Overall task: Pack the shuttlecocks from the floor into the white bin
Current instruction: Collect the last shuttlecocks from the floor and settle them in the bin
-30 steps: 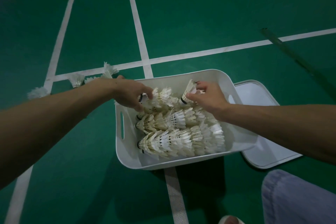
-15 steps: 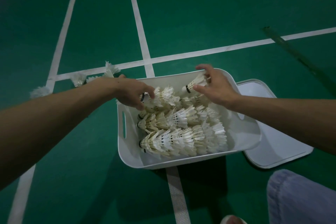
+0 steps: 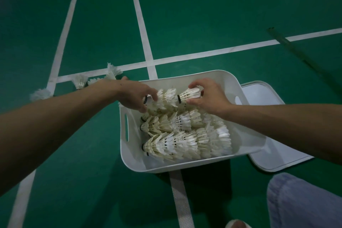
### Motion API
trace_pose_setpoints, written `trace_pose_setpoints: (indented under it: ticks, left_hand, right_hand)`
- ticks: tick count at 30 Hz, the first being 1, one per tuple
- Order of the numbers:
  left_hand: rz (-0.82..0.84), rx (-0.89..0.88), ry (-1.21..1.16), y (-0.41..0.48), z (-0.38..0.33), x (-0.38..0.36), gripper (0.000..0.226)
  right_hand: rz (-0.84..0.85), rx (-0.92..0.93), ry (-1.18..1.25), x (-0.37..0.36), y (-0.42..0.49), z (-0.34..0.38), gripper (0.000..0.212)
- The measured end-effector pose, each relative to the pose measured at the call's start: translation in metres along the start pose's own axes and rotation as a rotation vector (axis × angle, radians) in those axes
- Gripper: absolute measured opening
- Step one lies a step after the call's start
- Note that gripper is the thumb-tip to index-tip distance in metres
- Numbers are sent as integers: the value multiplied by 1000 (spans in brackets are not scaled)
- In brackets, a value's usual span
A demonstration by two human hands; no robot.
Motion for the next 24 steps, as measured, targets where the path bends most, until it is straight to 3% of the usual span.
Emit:
trace_pose_setpoints:
  ticks: [18,24]
  left_hand:
    - [11,-6,15,-1,2,0,56]
    - [-8,-16,47,-8,-10,3,89]
  right_hand:
    - [2,31,-117,-8,-7,30,43]
    - [-14,-1,-112,-4,-10,18,41]
Point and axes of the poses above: each hand's wrist, its own y-axis towards the middle knuckle, its own x-axis out of the back of the hand, z = x × y, the point moved 1 cm from there along y, towards the middle knuckle, and after that the axes turned 14 degrees about -x, right-handed, at the moved point
